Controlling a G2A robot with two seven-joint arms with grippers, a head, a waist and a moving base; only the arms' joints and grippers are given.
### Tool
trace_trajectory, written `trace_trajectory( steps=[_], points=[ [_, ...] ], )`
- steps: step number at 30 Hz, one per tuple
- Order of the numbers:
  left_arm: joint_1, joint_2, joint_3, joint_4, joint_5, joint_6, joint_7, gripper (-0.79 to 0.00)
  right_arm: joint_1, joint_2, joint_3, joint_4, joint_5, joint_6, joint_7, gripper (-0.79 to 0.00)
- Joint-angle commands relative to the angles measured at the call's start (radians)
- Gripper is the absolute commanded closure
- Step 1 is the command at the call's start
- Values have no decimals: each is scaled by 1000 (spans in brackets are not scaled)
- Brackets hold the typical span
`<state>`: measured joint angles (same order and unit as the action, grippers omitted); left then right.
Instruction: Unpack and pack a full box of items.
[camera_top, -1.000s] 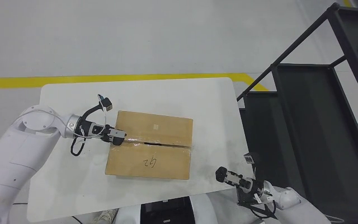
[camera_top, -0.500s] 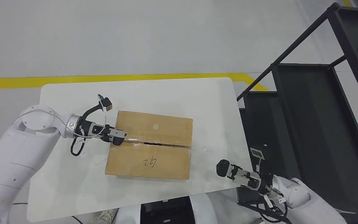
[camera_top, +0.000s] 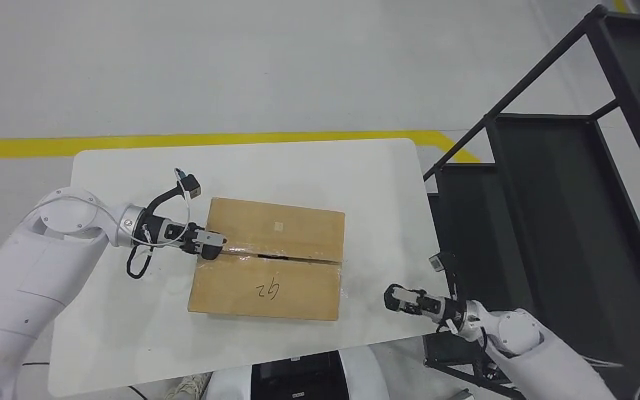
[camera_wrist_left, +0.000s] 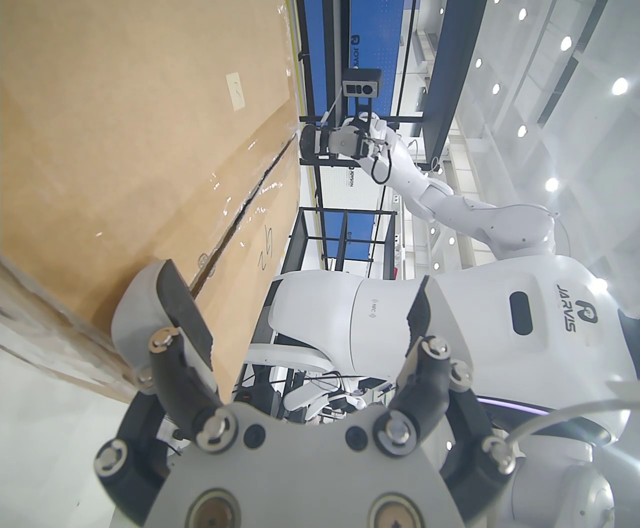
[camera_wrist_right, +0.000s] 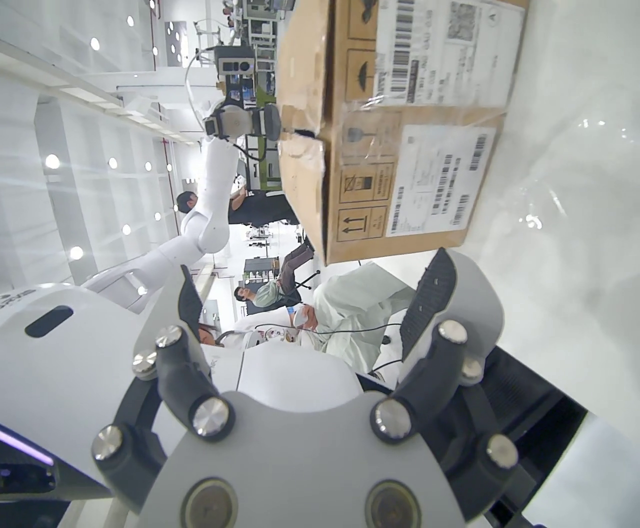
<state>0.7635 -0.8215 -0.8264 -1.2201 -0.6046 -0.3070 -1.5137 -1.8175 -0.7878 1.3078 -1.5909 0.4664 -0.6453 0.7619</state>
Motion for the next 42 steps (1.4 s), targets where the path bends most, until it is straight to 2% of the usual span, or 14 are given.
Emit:
trace_trajectory(
  steps=[1,6,12,17,20,23,28,38,42],
  points=[
    [0,0,0,0,0,0,0,-785,38,-10,-40,25,-18,33,-19,-785],
    [0,0,0,0,0,0,0,-785,127,-41,-154,75,-109,121,-67,-785],
    [0,0,0,0,0,0,0,-785,210,-79,-249,161,-179,132,-157,-785],
    [0,0,0,0,0,0,0,-785,243,-102,-304,190,-278,157,-243,-785],
    [0,0,0,0,0,0,0,-785,238,-112,-322,187,-365,171,-335,-785],
    [0,0,0,0,0,0,0,-785,214,-114,-321,176,-484,151,-443,-785],
    [0,0,0,0,0,0,0,-785,147,-106,-298,155,-629,38,-521,-785],
    [0,0,0,0,0,0,0,-785,43,-84,-179,82,-993,-157,-787,-785],
    [0,0,0,0,0,0,0,-785,10,-86,-155,37,-1193,-142,-914,-785]
  ],
)
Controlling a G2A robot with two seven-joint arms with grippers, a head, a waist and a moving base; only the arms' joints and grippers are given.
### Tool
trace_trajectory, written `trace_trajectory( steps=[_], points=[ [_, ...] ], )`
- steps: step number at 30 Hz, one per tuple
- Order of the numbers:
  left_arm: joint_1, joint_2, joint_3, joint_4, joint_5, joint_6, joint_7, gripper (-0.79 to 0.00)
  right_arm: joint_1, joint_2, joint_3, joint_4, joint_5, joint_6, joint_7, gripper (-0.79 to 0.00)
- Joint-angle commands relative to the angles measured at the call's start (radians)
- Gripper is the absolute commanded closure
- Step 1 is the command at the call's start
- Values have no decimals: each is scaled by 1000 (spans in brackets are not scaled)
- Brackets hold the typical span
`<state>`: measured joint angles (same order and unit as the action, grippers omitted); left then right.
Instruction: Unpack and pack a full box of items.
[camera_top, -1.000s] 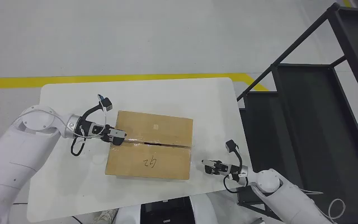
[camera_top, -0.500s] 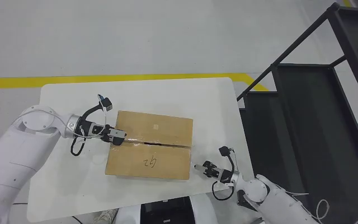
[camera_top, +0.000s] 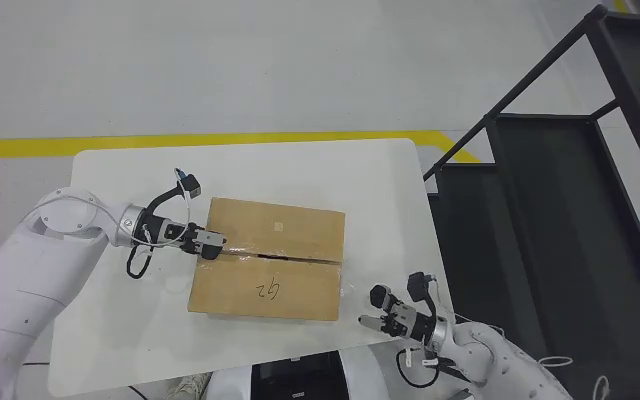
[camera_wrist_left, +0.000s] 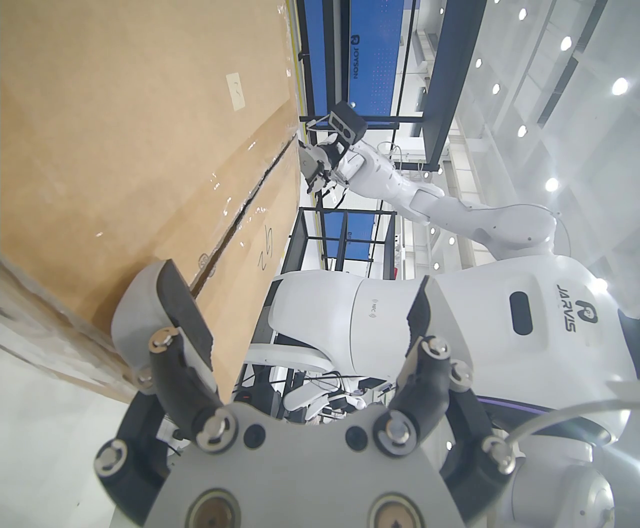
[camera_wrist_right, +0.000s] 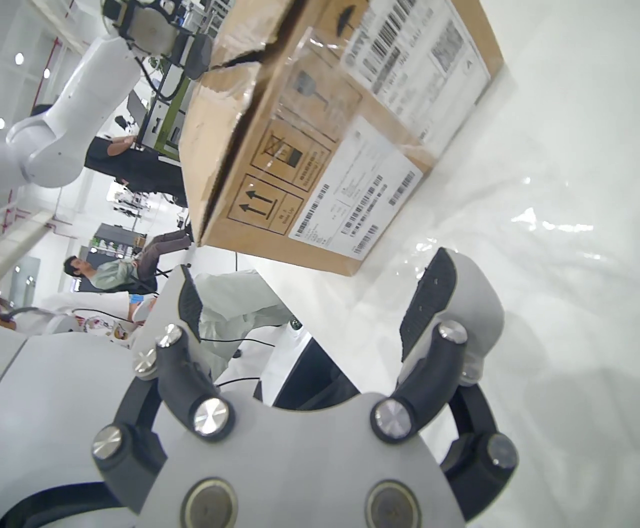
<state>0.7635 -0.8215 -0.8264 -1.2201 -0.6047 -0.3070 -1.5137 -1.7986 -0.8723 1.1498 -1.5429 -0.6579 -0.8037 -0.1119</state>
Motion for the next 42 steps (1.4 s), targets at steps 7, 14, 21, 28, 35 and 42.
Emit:
trace_trajectory(
  steps=[7,14,21,28,35,42],
  points=[
    [0,0,0,0,0,0,0,-785,-44,-28,-39,-38,-414,332,-320,-785],
    [0,0,0,0,0,0,0,-785,-6,-66,-127,34,-593,591,-457,-785],
    [0,0,0,0,0,0,0,-785,36,-89,-180,80,-655,687,-453,-785],
    [0,0,0,0,0,0,0,-785,36,-89,-180,80,-655,687,-453,-785],
    [0,0,0,0,0,0,0,-785,38,-94,-188,60,-730,792,-361,-785],
    [0,0,0,0,0,0,0,-785,49,-121,-244,26,-834,972,-233,-785]
  ],
)
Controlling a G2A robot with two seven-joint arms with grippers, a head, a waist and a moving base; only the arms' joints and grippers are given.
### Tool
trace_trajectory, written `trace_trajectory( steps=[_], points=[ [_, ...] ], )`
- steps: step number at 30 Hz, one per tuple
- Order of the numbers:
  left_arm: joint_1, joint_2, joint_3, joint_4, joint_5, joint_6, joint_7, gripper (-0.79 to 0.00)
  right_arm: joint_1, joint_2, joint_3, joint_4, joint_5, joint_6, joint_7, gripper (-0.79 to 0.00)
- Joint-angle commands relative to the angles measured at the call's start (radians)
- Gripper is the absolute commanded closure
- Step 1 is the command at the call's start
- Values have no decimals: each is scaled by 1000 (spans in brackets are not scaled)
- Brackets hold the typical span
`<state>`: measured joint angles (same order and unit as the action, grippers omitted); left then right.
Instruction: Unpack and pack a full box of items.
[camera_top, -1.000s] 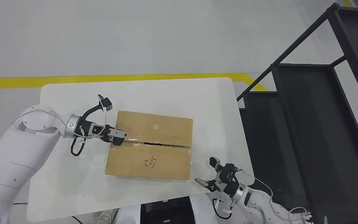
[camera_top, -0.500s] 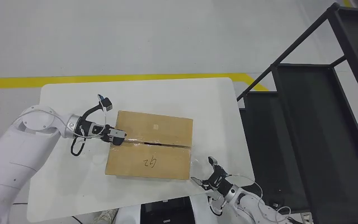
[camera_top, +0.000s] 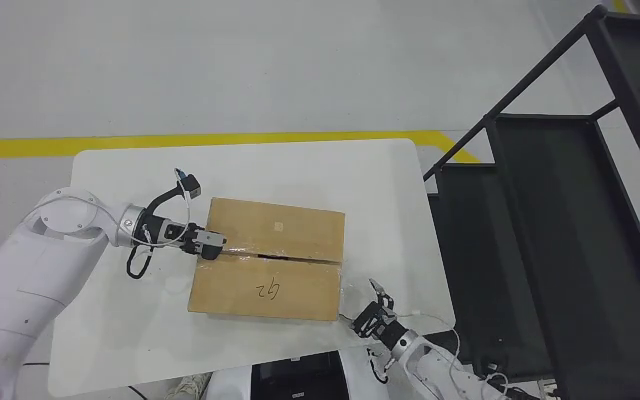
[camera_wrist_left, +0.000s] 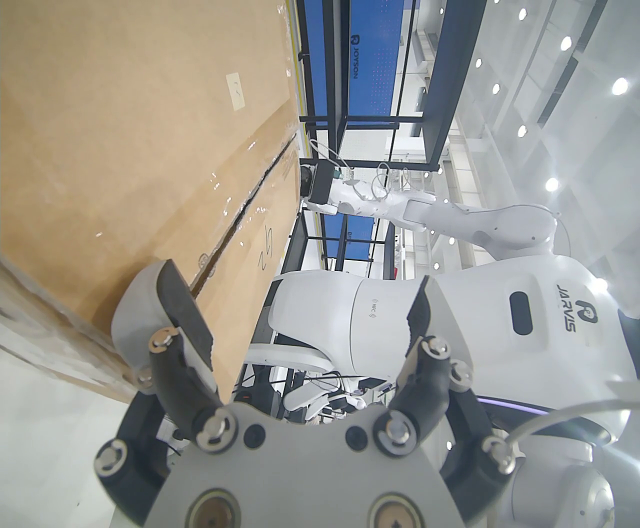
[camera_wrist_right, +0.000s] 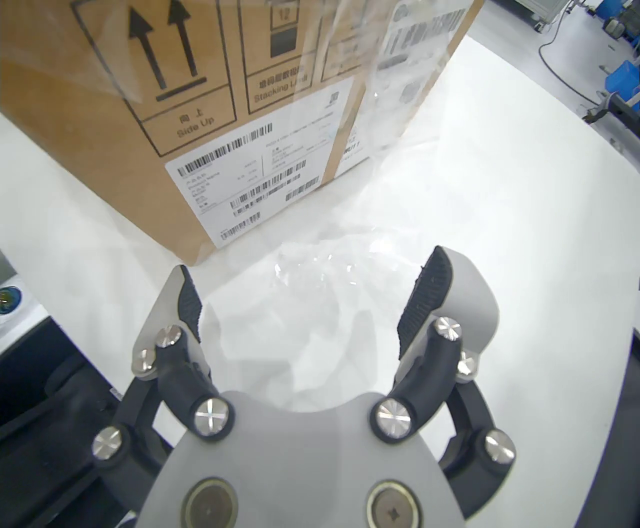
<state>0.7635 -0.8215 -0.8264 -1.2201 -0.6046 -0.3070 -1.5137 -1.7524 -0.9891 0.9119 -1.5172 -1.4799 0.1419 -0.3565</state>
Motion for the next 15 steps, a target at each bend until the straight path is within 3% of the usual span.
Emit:
trace_trajectory(
  steps=[1,6,7,8,10,15],
  points=[
    [0,0,0,0,0,0,0,-785,4,-8,-13,1,-25,53,23,-785],
    [0,0,0,0,0,0,0,-785,15,-29,-53,8,-87,160,92,-779],
    [0,0,0,0,0,0,0,-785,19,-33,-59,11,-93,171,101,-757],
    [0,0,0,0,0,0,0,-785,22,-37,-65,15,-97,177,110,-686],
    [0,0,0,0,0,0,0,-785,30,-43,-75,21,-103,184,122,-659],
    [0,0,0,0,0,0,0,-785,49,-61,-97,29,-120,211,154,-683]
  ],
)
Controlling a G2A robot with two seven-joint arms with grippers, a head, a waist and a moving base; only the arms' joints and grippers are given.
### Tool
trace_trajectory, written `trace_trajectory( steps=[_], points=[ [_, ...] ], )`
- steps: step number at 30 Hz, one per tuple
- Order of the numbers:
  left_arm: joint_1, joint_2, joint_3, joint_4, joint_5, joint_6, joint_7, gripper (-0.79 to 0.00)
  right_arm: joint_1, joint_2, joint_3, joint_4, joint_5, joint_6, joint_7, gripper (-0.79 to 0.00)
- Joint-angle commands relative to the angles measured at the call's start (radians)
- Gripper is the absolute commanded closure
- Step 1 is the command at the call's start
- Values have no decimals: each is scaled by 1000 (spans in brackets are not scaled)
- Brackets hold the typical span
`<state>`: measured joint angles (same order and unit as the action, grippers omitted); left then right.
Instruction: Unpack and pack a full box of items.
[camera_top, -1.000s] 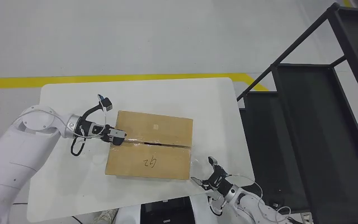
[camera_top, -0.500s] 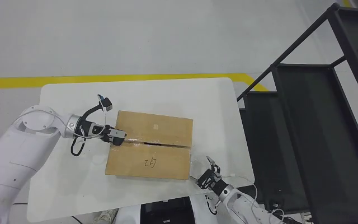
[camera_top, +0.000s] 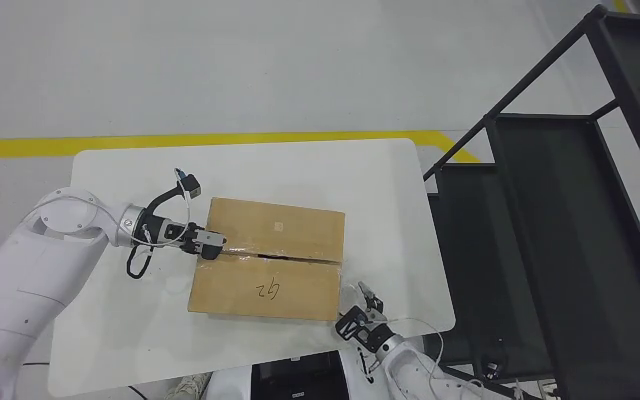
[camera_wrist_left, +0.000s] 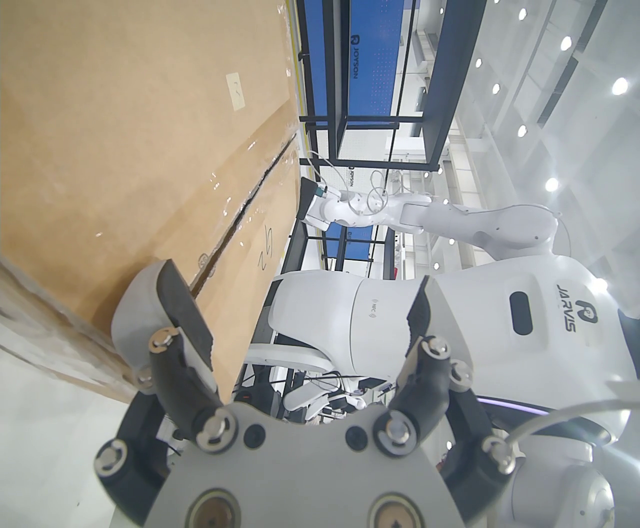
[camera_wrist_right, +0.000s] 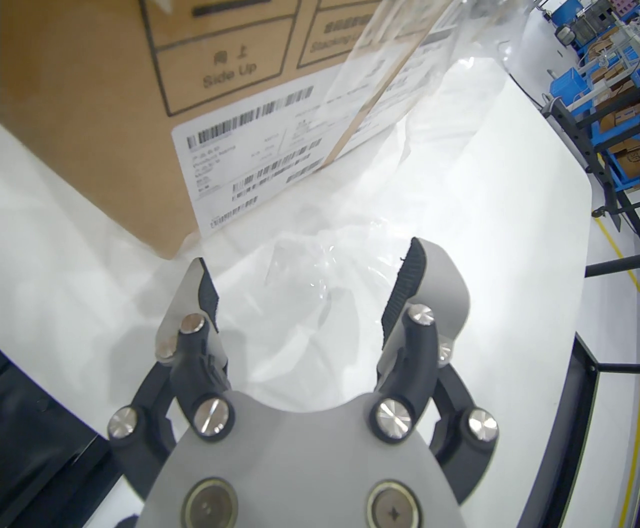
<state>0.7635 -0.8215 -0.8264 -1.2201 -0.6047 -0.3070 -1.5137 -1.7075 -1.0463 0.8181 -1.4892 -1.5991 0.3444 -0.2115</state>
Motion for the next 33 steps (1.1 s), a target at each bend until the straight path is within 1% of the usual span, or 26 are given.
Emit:
trace_trajectory(
  steps=[1,4,6,7,8,9,16,22,24,25,26,27,28,33],
  points=[
    [0,0,0,0,0,0,0,-785,8,-7,-6,3,-1,18,17,-665],
    [0,0,0,0,0,0,0,-785,16,-18,-12,9,-7,53,46,-610],
    [0,0,0,0,0,0,0,-785,18,-24,-15,15,-13,75,59,-600],
    [0,0,0,0,0,0,0,-785,18,-27,-16,18,-15,88,65,-576],
    [0,0,0,0,0,0,0,-785,18,-30,-17,21,-16,99,70,-533],
    [0,0,0,0,0,0,0,-785,18,-32,-18,24,-16,107,76,-456],
    [0,0,0,0,0,0,0,-785,27,-48,-24,45,-28,118,100,-385],
    [0,0,0,0,0,0,0,-785,34,-62,-26,52,-37,132,128,-357],
    [0,0,0,0,0,0,0,-785,35,-65,-23,52,-33,127,127,-296],
    [0,0,0,0,0,0,0,-785,35,-66,-20,52,-29,123,126,-249],
    [0,0,0,0,0,0,0,-785,35,-67,-17,51,-25,118,124,-185],
    [0,0,0,0,0,0,0,-785,34,-67,-13,50,-21,112,120,-102],
    [0,0,0,0,0,0,0,-785,33,-68,-9,48,-17,107,117,0],
    [0,0,0,0,0,0,0,-785,17,-67,15,39,-4,80,89,0]
  ],
)
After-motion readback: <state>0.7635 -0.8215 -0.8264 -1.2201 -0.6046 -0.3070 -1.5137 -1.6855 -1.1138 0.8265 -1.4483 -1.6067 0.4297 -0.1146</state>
